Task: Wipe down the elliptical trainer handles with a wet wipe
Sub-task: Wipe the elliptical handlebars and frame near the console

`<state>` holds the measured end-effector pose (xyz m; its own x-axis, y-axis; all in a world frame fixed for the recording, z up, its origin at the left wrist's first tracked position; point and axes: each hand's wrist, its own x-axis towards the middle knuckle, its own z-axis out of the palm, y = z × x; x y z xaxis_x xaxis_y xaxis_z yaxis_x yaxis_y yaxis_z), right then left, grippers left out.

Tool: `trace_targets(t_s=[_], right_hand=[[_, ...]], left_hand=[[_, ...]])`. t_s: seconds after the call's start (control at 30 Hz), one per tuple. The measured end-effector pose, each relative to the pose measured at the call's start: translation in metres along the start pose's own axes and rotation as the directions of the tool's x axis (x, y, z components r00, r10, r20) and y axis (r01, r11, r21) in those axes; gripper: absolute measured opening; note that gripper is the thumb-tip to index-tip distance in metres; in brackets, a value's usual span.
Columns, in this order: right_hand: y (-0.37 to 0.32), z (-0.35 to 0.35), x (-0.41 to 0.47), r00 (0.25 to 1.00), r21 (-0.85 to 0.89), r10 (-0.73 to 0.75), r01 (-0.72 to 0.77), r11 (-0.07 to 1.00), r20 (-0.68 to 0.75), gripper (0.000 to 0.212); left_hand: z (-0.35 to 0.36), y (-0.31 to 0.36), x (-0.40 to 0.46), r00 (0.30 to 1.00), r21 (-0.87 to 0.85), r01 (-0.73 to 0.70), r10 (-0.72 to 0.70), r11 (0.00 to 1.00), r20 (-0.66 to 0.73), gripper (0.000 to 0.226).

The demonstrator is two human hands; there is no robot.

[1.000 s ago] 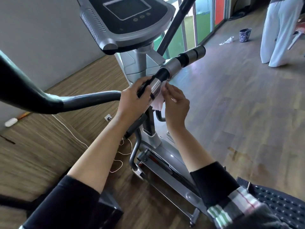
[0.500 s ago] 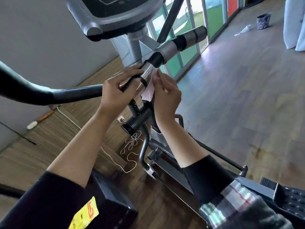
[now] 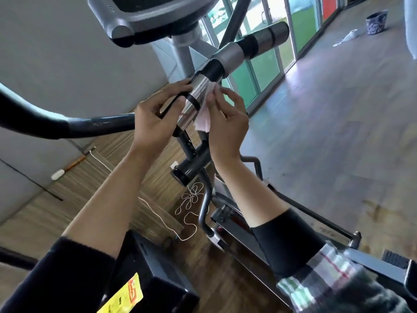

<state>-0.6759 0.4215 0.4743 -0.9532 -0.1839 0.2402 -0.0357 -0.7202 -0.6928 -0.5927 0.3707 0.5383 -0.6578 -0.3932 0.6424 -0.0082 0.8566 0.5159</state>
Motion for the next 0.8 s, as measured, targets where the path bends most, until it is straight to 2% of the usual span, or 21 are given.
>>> trace_targets(t_s=[0.2, 0.4, 0.6, 0.8], right_hand=[[0.009, -0.002, -0.006, 0.973, -0.085, -0.229, 0.231, 0.969, 0.026, 0.022], [-0.003, -0.004, 0.017, 0.968, -0.177, -0.232, 0.246, 0.953, 0.095, 0.023], [0.001, -0.003, 0.009, 0.933, -0.269, -0.341, 0.360, 0.893, 0.115, 0.025], [-0.009, 0.003, 0.026, 0.885, -0.346, -0.401, 0.463, 0.816, 0.238, 0.026]], left_hand=[[0.001, -0.002, -0.002, 1.000, -0.002, 0.002, -0.002, 1.000, -0.021, 0.024], [0.002, -0.001, -0.005, 0.997, -0.023, 0.049, -0.050, 0.999, -0.056, 0.025], [0.002, 0.001, -0.006, 0.996, -0.025, 0.065, -0.066, 0.998, -0.058, 0.024], [0.001, 0.003, -0.009, 0.991, -0.023, 0.099, -0.100, 0.995, -0.090, 0.022]])
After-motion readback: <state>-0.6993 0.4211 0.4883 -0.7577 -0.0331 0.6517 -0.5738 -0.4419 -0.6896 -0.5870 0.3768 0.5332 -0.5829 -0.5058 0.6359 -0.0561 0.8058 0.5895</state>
